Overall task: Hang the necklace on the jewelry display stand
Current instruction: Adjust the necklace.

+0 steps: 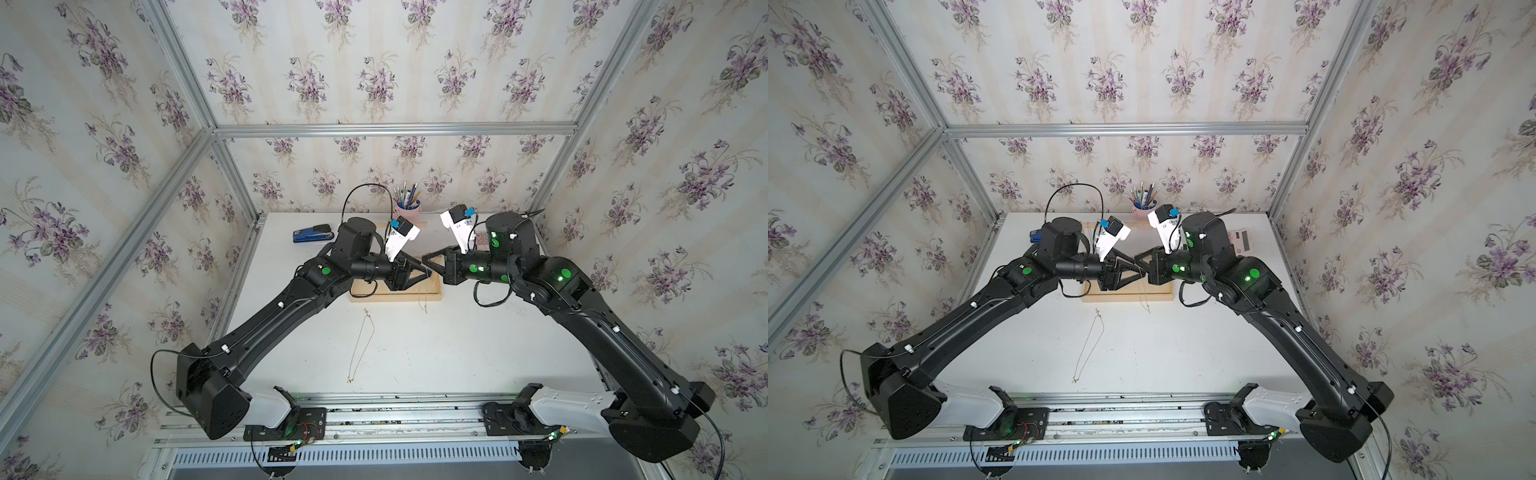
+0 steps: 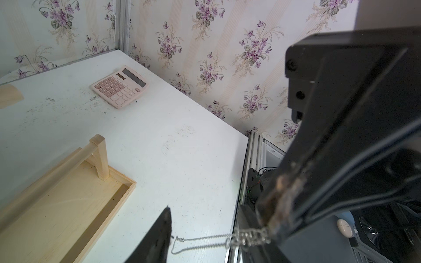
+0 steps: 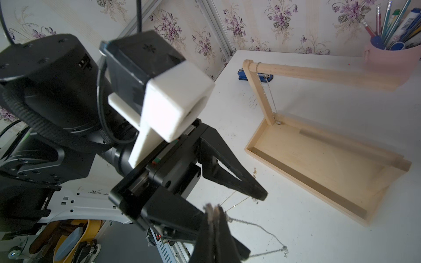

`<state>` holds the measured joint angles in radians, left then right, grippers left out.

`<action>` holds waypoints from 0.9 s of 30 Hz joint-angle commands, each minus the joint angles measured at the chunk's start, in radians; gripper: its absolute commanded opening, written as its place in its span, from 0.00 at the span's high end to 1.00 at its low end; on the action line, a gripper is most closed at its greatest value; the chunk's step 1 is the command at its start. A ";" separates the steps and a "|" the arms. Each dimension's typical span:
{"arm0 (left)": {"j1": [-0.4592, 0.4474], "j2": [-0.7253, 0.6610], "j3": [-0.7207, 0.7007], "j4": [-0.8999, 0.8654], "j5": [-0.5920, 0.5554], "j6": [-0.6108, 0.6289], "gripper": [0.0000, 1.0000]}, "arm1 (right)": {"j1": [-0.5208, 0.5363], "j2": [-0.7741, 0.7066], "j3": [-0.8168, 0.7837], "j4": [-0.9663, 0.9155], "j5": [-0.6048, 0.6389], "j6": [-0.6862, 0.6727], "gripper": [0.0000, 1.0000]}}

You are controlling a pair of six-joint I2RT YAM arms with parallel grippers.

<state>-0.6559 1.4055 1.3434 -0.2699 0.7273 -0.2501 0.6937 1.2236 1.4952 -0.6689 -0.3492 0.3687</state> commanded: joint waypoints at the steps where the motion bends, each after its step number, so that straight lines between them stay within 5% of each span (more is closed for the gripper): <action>1: -0.002 0.037 0.024 0.036 0.013 0.016 0.52 | 0.000 -0.004 -0.005 0.043 -0.020 0.011 1.00; 10: -0.002 0.063 0.082 -0.032 -0.002 0.054 0.83 | -0.008 -0.007 -0.010 0.029 -0.011 0.000 1.00; 20: -0.003 0.072 0.160 -0.199 -0.083 0.131 1.00 | -0.027 0.016 -0.006 -0.026 0.046 -0.051 1.00; 27: -0.003 0.123 0.255 -0.271 -0.123 0.162 1.00 | -0.052 0.060 0.016 -0.025 0.093 -0.098 1.00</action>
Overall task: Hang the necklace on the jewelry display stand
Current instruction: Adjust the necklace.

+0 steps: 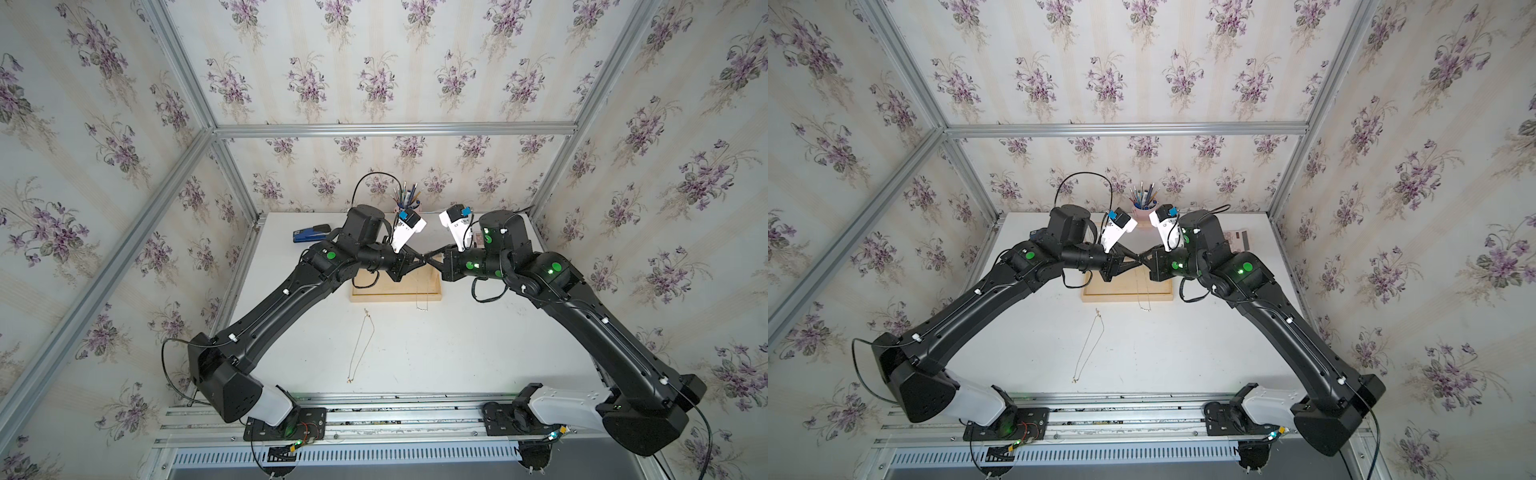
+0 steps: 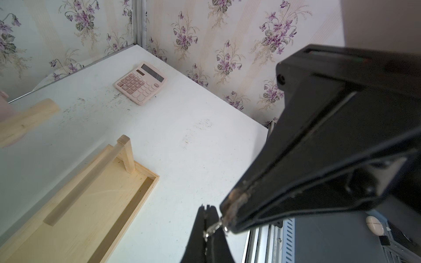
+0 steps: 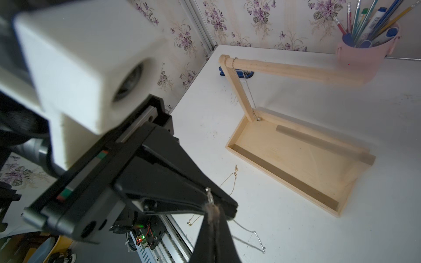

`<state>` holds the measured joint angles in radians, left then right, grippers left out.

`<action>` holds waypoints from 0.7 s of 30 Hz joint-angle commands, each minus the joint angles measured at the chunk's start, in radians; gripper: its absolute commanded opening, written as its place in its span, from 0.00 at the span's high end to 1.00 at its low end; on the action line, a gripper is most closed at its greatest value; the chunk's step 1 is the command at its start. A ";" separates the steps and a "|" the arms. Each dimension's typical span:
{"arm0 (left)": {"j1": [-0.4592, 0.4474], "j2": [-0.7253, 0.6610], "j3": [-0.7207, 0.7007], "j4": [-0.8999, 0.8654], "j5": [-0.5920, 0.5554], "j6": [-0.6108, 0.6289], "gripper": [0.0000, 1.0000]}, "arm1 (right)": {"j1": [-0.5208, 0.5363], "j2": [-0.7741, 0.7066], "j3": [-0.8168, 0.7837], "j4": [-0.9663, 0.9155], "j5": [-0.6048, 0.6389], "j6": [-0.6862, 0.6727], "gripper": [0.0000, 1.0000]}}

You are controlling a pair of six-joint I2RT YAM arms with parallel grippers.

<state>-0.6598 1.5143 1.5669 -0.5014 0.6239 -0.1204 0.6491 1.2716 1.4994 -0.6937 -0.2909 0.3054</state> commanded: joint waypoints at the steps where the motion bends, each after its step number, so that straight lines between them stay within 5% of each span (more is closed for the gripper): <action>1: 0.002 0.028 0.049 -0.050 -0.020 0.037 1.00 | -0.013 0.020 0.018 0.007 0.039 -0.040 1.00; 21: 0.022 0.290 0.440 -0.192 -0.081 0.069 1.00 | -0.097 0.195 0.216 0.065 0.137 -0.175 1.00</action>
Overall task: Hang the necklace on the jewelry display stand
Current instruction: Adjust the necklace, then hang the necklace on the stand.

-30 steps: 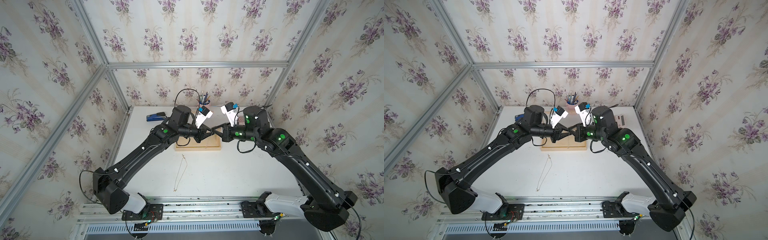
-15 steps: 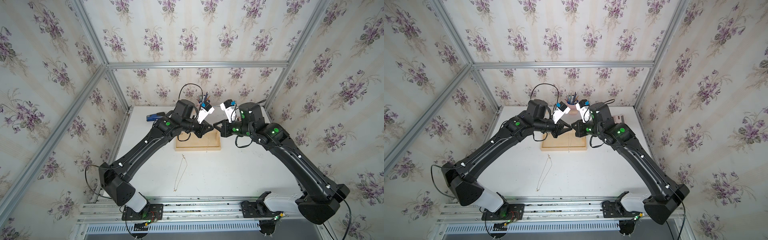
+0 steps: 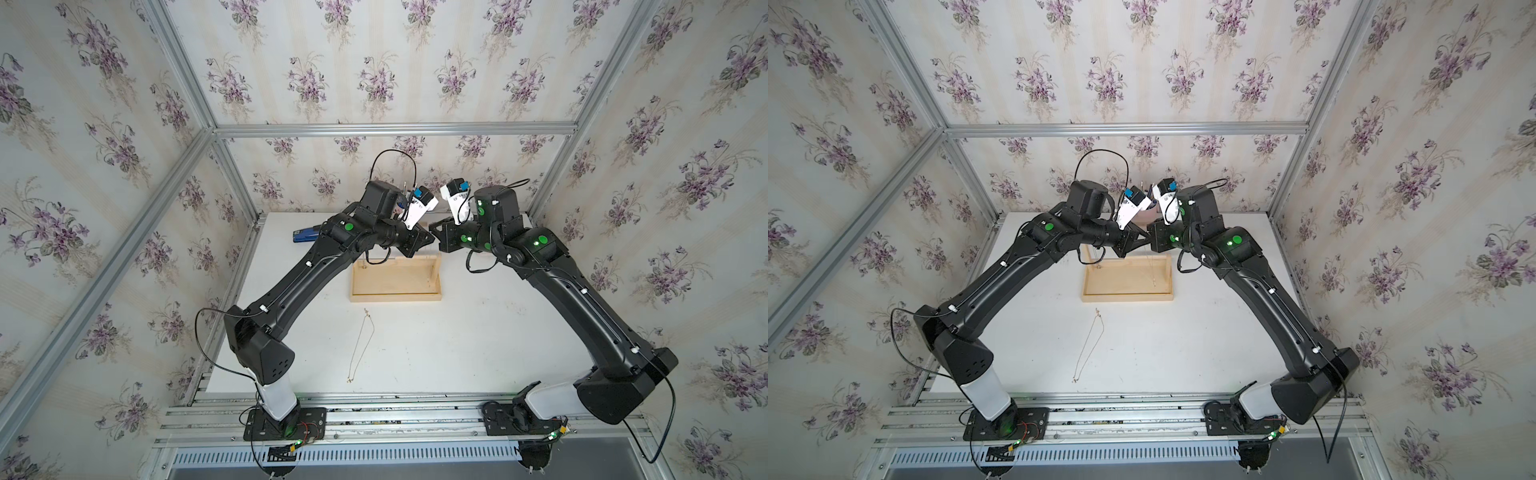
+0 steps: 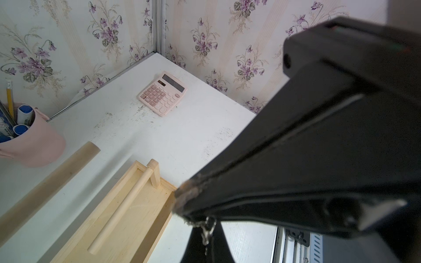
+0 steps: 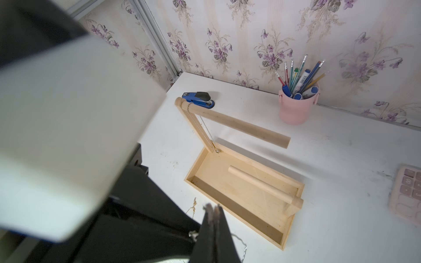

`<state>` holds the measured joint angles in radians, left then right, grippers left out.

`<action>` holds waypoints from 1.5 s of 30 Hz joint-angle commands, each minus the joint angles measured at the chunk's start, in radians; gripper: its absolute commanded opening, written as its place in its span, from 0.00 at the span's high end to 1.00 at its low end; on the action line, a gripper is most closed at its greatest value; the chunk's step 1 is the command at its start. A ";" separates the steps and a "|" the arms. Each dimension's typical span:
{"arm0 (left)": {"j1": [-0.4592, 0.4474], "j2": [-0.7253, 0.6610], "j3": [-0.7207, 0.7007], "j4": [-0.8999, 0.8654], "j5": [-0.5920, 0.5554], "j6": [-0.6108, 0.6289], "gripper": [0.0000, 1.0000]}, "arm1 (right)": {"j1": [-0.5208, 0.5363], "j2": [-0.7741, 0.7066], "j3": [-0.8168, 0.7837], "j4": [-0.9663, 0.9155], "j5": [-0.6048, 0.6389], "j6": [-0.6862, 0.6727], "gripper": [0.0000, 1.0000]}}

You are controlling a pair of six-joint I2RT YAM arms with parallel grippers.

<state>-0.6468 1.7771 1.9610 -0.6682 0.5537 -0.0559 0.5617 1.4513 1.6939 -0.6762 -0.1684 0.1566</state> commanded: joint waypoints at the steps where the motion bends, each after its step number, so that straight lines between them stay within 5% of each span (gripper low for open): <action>1: 0.013 0.039 0.068 -0.030 -0.013 0.001 1.00 | -0.051 0.023 0.030 0.054 0.002 -0.024 1.00; 23: 0.107 0.300 0.369 0.001 0.081 -0.069 0.98 | -0.160 0.274 0.288 0.128 -0.065 -0.058 1.00; 45: 0.136 0.454 0.462 0.062 0.113 -0.140 0.96 | -0.210 0.399 0.267 0.236 -0.018 -0.078 1.00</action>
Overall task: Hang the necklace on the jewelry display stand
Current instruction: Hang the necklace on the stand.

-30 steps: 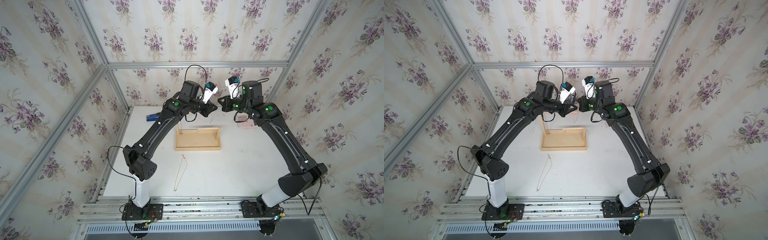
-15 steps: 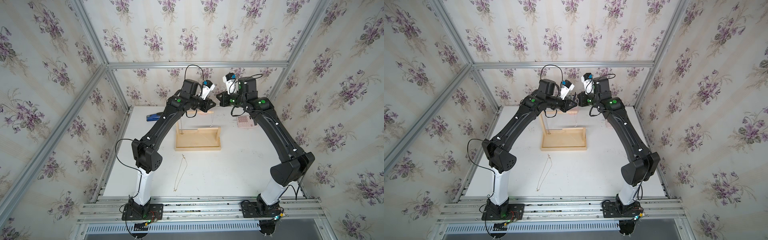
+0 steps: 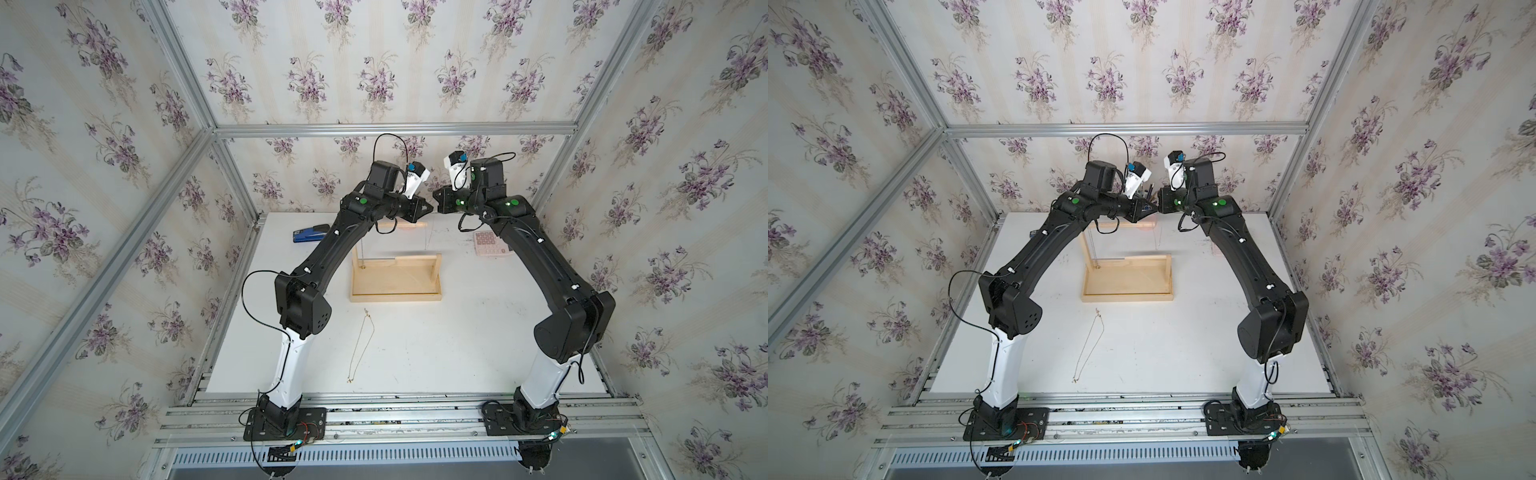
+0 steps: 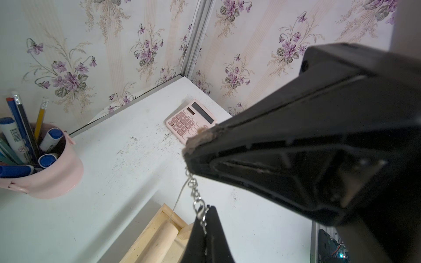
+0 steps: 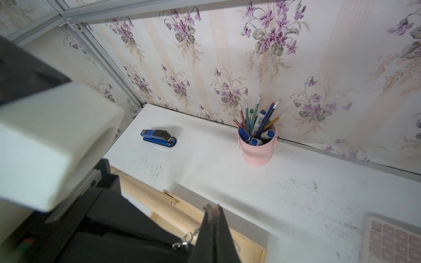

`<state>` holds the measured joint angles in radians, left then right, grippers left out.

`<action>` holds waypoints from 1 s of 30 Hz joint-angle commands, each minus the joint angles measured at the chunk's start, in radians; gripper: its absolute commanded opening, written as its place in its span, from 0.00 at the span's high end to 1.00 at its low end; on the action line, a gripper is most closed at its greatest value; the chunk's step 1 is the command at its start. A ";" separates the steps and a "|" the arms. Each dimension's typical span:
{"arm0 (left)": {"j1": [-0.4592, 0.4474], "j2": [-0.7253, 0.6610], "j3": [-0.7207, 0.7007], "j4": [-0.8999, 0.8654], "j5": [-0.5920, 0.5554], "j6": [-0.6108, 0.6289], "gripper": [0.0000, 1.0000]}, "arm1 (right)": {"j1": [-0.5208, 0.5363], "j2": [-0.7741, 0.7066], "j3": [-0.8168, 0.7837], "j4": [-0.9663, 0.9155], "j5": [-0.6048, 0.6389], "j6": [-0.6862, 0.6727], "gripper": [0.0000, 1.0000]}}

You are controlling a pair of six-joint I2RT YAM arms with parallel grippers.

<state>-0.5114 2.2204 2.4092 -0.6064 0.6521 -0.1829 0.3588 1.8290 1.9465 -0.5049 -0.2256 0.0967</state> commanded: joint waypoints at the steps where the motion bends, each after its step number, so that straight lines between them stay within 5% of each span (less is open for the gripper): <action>1: 0.003 0.017 0.019 0.000 0.009 -0.018 0.96 | -0.007 0.034 0.025 0.065 0.037 -0.021 1.00; 12: 0.024 0.023 0.010 -0.017 -0.018 -0.036 0.96 | -0.007 0.164 0.128 0.061 -0.038 -0.028 1.00; 30: 0.076 -0.155 -0.255 0.018 -0.062 -0.022 0.97 | 0.086 0.257 0.263 -0.018 -0.073 -0.054 1.00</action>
<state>-0.4423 2.0853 2.1777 -0.6094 0.6010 -0.2184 0.4397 2.0830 2.2028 -0.5022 -0.3031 0.0517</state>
